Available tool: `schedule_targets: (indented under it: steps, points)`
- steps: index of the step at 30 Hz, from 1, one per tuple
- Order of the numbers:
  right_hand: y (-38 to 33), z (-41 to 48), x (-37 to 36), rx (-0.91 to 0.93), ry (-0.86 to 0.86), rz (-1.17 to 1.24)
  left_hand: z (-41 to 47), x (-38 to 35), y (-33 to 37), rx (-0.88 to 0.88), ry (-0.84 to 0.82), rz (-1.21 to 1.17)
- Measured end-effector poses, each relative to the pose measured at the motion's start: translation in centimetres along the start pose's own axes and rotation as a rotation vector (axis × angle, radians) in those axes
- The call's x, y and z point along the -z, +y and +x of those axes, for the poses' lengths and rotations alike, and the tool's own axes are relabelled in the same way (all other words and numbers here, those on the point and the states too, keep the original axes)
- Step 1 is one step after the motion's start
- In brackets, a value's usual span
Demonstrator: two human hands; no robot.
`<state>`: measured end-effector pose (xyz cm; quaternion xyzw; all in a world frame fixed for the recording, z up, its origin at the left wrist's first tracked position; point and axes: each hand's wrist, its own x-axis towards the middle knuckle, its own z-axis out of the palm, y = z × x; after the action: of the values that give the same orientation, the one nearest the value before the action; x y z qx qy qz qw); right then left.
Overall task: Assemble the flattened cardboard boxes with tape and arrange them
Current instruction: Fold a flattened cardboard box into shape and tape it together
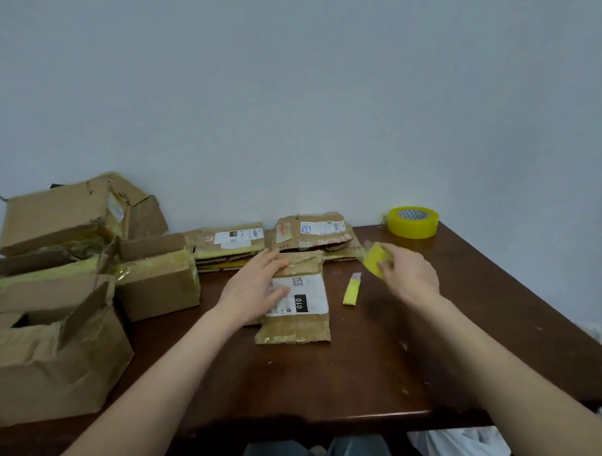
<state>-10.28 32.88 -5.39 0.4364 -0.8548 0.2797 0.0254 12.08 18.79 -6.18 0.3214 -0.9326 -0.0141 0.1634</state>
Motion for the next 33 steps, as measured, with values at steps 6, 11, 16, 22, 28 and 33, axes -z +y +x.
schedule_targets:
  steps: [6,11,16,22,28,33]
  points:
    - [-10.2,3.9,3.5,0.277,-0.082,0.638,0.1,-0.5,-0.9,-0.049,0.018,-0.049]
    - [-13.4,5.8,0.7,0.348,-0.315,0.454,0.5,0.7,-1.7,0.221,0.12,-0.727]
    - [-14.2,6.5,0.0,0.374,-0.349,0.405,2.8,4.0,-1.7,0.591,0.279,-1.227]
    - [-13.6,6.0,-0.1,0.366,-0.353,0.478,4.1,3.5,-0.6,0.582,0.247,-1.179]
    - [-10.5,5.5,-1.0,0.338,-0.29,0.588,4.1,2.7,-1.0,0.651,0.386,-1.098]
    - [-11.6,6.0,-0.5,0.46,-0.258,0.469,3.3,2.7,-2.3,0.703,0.435,-1.082]
